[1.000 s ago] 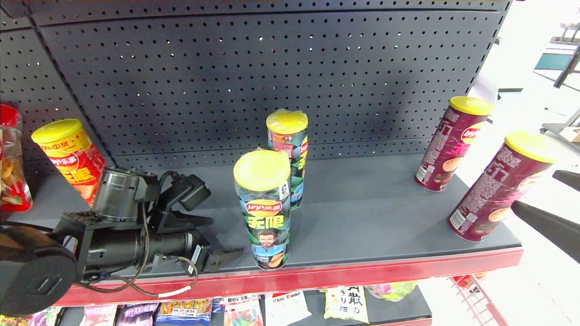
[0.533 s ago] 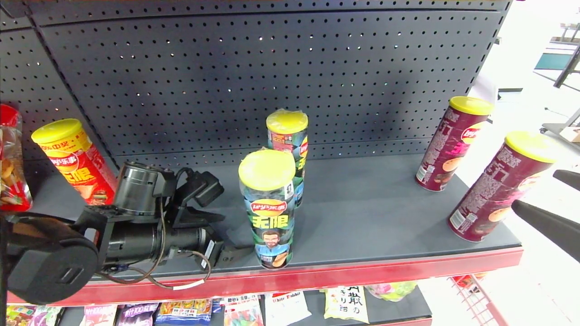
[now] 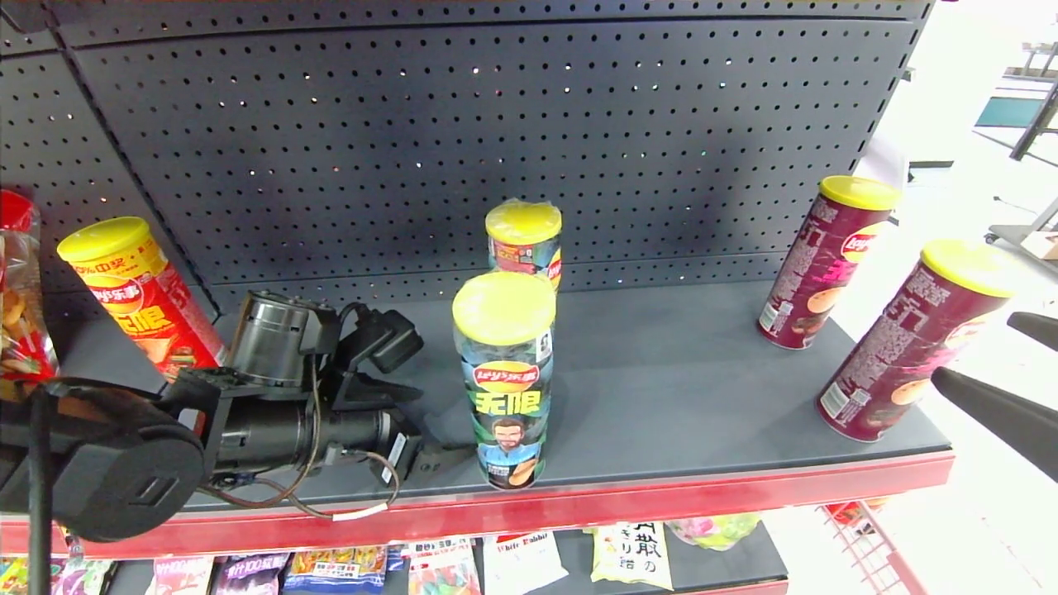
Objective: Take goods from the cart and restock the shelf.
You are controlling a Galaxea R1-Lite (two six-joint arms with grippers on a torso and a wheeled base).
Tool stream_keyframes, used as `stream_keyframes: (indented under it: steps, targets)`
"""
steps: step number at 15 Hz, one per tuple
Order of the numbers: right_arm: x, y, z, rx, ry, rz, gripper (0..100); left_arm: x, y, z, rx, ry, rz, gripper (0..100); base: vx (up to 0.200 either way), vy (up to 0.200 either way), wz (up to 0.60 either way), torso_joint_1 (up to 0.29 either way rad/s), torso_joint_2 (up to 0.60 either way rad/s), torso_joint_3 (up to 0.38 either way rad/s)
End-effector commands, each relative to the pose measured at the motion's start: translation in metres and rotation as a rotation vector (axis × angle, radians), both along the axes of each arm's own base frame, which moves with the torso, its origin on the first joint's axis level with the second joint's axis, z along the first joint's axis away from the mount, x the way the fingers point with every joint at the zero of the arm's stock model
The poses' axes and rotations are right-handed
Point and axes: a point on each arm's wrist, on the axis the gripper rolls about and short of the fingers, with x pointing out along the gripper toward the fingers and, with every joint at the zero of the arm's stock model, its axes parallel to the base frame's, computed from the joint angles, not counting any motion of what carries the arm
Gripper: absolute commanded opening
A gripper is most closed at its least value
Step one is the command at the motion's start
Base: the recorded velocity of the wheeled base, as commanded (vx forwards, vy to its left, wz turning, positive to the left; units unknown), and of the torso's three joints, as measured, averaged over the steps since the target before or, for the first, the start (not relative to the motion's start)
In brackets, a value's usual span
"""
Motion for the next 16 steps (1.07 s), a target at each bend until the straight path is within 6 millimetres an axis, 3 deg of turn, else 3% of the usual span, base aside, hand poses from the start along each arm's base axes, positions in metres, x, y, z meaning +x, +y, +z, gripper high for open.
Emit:
stream_keyframes:
  steps: [1, 7, 10, 12, 14, 15, 16]
  targets:
    - [0.001, 0.001, 0.000, -0.002, 0.002, 0.001, 100, 0.001, -0.001, 0.000, -0.001, -0.002, -0.002, 100, 0.000, 0.000, 0.00, 0.000, 0.00, 0.000]
    - [0.001, 0.001, -0.003, 0.007, 0.018, 0.000, 100, -0.004, 0.004, 0.005, -0.008, -0.015, 0.009, 100, 0.000, 0.000, 0.00, 0.000, 0.00, 0.000]
    - [0.005, -0.002, -0.013, -0.033, 0.070, -0.057, 100, -0.057, 0.060, 0.039, -0.053, -0.133, 0.148, 100, 0.000, 0.000, 0.00, 0.000, 0.00, 0.000]
    - [0.010, -0.015, -0.010, -0.112, 0.062, -0.294, 100, -0.102, 0.096, 0.067, -0.073, -0.239, 0.281, 100, 0.000, 0.000, 0.00, 0.000, 0.00, 0.000]
    - [0.005, -0.025, -0.013, -0.156, 0.063, -0.419, 100, -0.153, 0.112, 0.080, -0.073, -0.276, 0.357, 100, 0.000, 0.000, 0.00, 0.000, 0.00, 0.000]
    - [-0.006, -0.033, -0.019, -0.173, 0.093, -0.472, 100, -0.203, 0.119, 0.078, -0.060, -0.256, 0.408, 100, 0.000, 0.000, 0.00, 0.000, 0.00, 0.000]
    - [-0.016, -0.037, -0.023, -0.174, 0.097, -0.498, 100, -0.231, 0.120, 0.073, -0.059, -0.244, 0.435, 100, 0.000, 0.000, 0.00, 0.000, 0.00, 0.000]
